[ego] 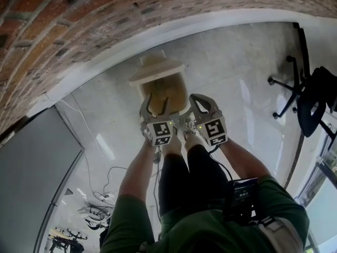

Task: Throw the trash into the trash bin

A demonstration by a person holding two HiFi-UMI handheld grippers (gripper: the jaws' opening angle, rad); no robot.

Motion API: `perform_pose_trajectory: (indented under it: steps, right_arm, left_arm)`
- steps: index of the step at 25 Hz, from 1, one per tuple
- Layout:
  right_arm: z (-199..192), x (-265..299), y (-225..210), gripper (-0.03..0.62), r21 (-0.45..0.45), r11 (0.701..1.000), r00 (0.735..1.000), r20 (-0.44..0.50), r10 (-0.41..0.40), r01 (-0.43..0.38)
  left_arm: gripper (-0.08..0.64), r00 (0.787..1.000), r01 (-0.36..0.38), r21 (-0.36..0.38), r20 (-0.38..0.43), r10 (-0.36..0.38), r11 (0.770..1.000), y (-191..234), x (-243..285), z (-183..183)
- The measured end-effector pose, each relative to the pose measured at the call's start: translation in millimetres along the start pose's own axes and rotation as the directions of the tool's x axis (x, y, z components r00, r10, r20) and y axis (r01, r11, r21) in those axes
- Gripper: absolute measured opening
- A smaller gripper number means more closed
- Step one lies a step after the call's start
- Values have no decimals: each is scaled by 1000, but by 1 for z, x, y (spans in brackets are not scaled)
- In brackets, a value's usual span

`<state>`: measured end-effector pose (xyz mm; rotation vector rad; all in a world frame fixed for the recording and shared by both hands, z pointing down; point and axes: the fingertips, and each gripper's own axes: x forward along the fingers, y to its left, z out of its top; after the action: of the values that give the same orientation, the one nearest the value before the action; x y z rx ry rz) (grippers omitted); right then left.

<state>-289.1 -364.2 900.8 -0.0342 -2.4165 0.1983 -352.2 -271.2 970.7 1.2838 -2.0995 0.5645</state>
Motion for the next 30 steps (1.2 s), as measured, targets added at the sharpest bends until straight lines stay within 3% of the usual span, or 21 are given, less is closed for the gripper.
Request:
perform_pose_trajectory:
  steps: [13,20,30]
  right_arm:
    - [124,-73,32,3,-42,999,994,111,-11,16]
    - [178,-115,46,3,-45,999,985,171,-23,31]
    - [230,-186,63,3,-59,998,963,268,13,3]
  left_arm:
    - [14,984,-62,-52,163,70,997,46,-127,112]
    - [5,957,-59,-84,280,80,995,55,-189,178]
    - [5,900,-130,-161,395,184,978,50,-270,240]
